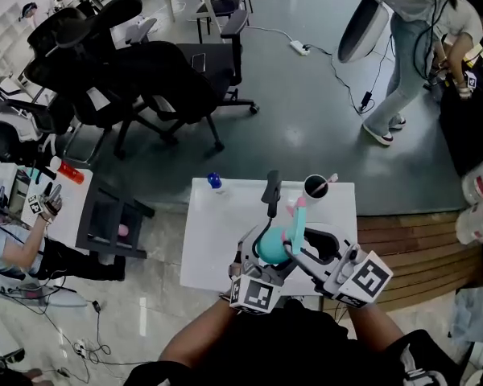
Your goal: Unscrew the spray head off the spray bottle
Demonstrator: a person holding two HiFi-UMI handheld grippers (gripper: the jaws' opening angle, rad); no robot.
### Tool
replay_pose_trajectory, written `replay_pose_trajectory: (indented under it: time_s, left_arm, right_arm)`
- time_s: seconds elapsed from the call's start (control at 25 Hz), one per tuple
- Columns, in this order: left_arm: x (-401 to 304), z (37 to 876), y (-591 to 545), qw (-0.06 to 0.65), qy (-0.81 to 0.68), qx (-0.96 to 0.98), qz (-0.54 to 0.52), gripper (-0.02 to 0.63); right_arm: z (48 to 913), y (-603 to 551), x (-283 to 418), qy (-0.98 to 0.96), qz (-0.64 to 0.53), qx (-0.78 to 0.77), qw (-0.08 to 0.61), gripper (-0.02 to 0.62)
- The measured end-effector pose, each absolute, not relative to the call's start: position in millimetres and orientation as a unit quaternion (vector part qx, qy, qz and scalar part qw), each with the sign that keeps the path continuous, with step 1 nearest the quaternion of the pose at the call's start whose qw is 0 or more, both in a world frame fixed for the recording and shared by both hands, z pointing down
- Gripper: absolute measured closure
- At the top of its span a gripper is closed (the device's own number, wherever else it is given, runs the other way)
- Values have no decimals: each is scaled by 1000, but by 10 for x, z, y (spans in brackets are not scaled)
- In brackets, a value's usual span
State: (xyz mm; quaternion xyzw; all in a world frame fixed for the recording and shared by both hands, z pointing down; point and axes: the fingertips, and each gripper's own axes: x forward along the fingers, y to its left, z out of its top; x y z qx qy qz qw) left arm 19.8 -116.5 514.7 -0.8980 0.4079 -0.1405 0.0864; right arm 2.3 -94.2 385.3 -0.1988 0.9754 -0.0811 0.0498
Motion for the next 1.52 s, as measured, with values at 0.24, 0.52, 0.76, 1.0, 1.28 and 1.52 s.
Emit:
replay_pose_trajectory:
  time_s: [0.24,0.52,0.76,1.0,1.28,1.52]
  left_arm:
    - [312,4997,-960,81,344,-929,-113,138]
    - [415,4893,-695,74,276,-953,-97,138]
    - [314,5011,-877,66,334,-933,-115,138]
    - [168,5180,-1043,59,401,-904,-137,139]
    - [92,5211,-1108,81,430,-884,-162,139]
    - [174,5089,-989,63,381,-914,-123,139]
  right_arm:
    - [3769,-736,35,992,-36,-114,43,459]
    - [3766,-484,104,999,7,19,28,459]
    - [3744,-651,75,997,-6,-53,55,408]
    - [3856,-775,58,985,-56,-149,65,402]
    - [3848,-958,-53,970,-92,-211,81,442]
    - [3792,-835,-104,980,-73,-169,69,454]
